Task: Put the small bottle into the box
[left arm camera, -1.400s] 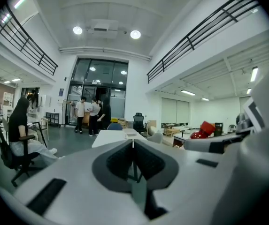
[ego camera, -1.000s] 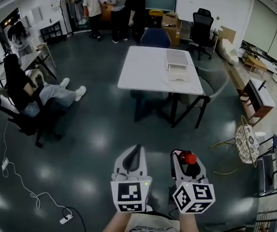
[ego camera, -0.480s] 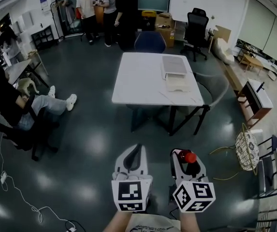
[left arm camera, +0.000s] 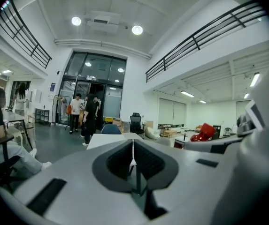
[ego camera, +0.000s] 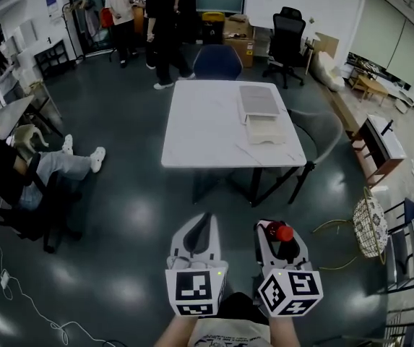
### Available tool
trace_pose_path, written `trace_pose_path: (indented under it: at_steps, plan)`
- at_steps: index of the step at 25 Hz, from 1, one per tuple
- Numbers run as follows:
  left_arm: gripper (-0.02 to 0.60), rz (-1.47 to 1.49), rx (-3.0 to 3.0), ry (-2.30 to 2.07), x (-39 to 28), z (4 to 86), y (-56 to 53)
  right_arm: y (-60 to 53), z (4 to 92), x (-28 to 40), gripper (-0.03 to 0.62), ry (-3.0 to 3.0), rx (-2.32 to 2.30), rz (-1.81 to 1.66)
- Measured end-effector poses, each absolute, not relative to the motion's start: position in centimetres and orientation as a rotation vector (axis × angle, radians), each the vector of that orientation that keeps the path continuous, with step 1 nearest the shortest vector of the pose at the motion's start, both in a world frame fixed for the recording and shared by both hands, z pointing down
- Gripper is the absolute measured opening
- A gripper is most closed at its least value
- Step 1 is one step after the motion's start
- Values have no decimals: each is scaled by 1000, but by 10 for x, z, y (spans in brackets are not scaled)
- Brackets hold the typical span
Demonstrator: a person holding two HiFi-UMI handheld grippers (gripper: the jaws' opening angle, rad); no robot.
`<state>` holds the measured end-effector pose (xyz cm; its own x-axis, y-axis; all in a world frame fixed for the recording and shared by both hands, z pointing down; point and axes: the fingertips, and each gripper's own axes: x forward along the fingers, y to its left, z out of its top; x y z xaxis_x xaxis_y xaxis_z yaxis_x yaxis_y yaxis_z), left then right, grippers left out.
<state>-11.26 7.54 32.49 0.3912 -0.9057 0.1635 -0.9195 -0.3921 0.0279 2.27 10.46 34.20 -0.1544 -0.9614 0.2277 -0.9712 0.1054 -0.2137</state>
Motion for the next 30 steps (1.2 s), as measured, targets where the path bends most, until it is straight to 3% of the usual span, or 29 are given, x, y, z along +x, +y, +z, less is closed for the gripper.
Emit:
trace_pose_path:
  at_steps: [12, 30]
  plan:
    - [20, 240, 2507, -1615, -94, 343, 13, 45, 359, 41, 229, -2268, 2029, 562]
    - [20, 238, 2462, -1733, -17, 330, -140, -119, 349, 124, 229, -2354, 1946, 548]
